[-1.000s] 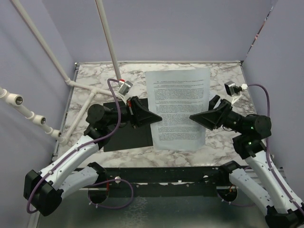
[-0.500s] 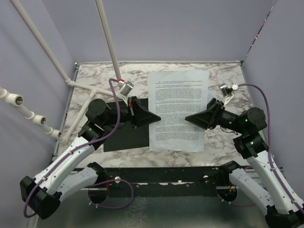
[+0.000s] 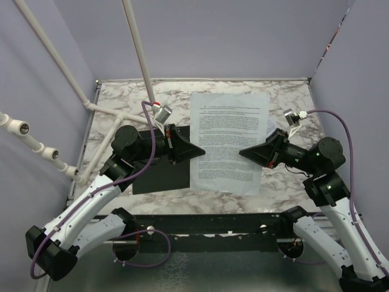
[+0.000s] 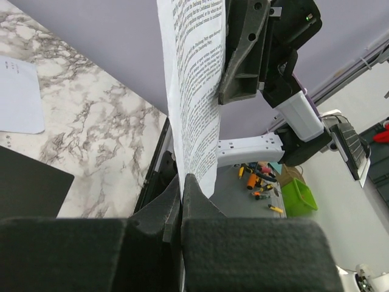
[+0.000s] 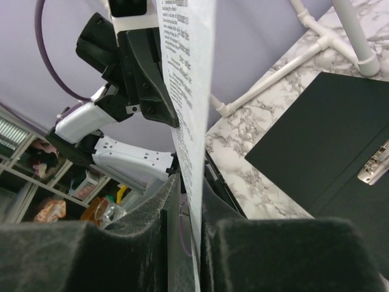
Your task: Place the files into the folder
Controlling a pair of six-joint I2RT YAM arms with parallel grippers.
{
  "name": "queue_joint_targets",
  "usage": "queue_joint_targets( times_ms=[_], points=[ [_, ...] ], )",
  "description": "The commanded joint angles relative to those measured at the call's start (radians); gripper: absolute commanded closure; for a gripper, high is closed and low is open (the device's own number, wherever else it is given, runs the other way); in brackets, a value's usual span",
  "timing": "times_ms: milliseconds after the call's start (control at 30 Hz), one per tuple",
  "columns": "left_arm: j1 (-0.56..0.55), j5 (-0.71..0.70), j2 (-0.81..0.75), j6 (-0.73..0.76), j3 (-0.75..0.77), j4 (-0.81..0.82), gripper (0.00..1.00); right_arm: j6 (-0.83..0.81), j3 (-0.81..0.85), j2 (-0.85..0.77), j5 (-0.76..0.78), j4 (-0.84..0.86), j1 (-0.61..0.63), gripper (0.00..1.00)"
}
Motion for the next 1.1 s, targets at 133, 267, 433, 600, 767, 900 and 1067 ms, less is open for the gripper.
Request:
queue_joint_targets(
  times_ms=[133,267,433,600,767,900,1067],
  points=[
    [0.007,-0.038,0.005,0.0,-0.006,0.023,1.0,-0.015,-0.005,0.023,0.017,-0.022,0.007,1.0],
    [0.008,-0.116,0.011,0.012,-0.005,-0.023,0.91,-0.023,-0.002,0.035,0.065,-0.04,0.007,1.0],
    [0.008,-0.309,0.014,0.088,0.027,-0.196,0.5,-0.092,0.053,0.097,0.165,-0.143,0.006,1.0],
    [0.01,-0.552,-0.001,0.122,0.052,-0.338,0.18,-0.169,0.136,0.192,0.259,-0.279,0.006,1.0],
    [0.01,-0.793,0.011,0.141,0.068,-0.452,0.01,-0.199,0.171,0.276,0.305,-0.334,0.006,1.0],
    [0.01,-0.886,0.059,0.13,0.06,-0.503,0.01,-0.2,0.187,0.353,0.322,-0.35,0.007,1.0],
    [0.01,-0.953,0.138,0.108,0.036,-0.512,0.01,-0.198,0.192,0.444,0.334,-0.33,0.006,1.0]
  ],
)
